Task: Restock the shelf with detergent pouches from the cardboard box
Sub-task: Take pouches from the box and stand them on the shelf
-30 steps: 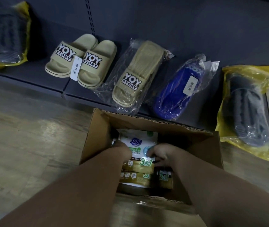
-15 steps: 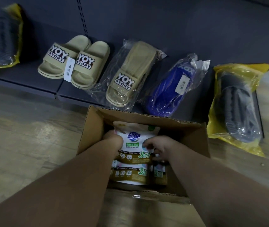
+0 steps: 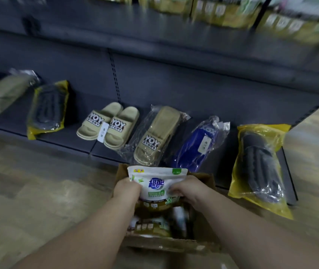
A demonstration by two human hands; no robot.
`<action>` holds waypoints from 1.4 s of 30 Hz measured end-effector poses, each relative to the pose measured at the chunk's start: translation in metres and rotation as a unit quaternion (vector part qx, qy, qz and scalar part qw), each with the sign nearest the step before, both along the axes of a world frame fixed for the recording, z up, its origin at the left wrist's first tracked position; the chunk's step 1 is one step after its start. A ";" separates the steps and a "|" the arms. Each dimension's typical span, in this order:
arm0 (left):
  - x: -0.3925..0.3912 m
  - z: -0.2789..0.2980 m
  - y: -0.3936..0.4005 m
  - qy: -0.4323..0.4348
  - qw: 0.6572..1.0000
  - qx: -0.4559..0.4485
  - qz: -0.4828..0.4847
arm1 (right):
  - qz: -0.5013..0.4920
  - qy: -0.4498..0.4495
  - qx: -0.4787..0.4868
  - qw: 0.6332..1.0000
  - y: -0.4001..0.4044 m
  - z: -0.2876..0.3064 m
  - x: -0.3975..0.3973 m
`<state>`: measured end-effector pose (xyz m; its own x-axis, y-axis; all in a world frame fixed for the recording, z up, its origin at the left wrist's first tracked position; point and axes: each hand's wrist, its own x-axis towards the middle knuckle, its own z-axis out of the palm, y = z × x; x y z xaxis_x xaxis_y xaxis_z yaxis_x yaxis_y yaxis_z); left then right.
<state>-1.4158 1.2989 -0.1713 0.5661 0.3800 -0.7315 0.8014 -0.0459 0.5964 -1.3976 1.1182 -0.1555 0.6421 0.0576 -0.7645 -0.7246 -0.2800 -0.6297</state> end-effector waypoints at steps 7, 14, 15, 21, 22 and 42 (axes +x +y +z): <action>0.034 0.120 0.027 -0.205 0.978 0.004 0.038 | 0.025 -0.118 0.044 0.992 0.029 0.101 0.042; 0.105 0.261 0.060 -0.378 0.925 0.027 0.009 | 0.031 -0.275 0.095 0.956 0.059 0.231 0.116; 0.115 0.281 0.065 -0.394 0.919 0.029 0.009 | 0.038 -0.278 0.105 0.954 0.062 0.250 0.124; 0.142 0.349 0.100 -0.445 0.894 0.011 0.047 | 0.150 -0.324 0.115 0.927 0.086 0.308 0.136; 0.143 0.354 0.105 -0.449 0.892 0.009 0.055 | 0.156 -0.340 0.111 0.921 0.091 0.314 0.140; 0.231 0.296 0.147 -0.452 0.875 0.170 -0.001 | 0.071 -0.532 -0.059 0.842 0.157 0.269 0.238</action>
<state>-1.1850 1.4458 0.1245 0.8565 0.4865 0.1722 0.0075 -0.3454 0.9384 -1.1595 1.2747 0.1131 0.9603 0.1548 0.2322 0.2768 -0.4221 -0.8633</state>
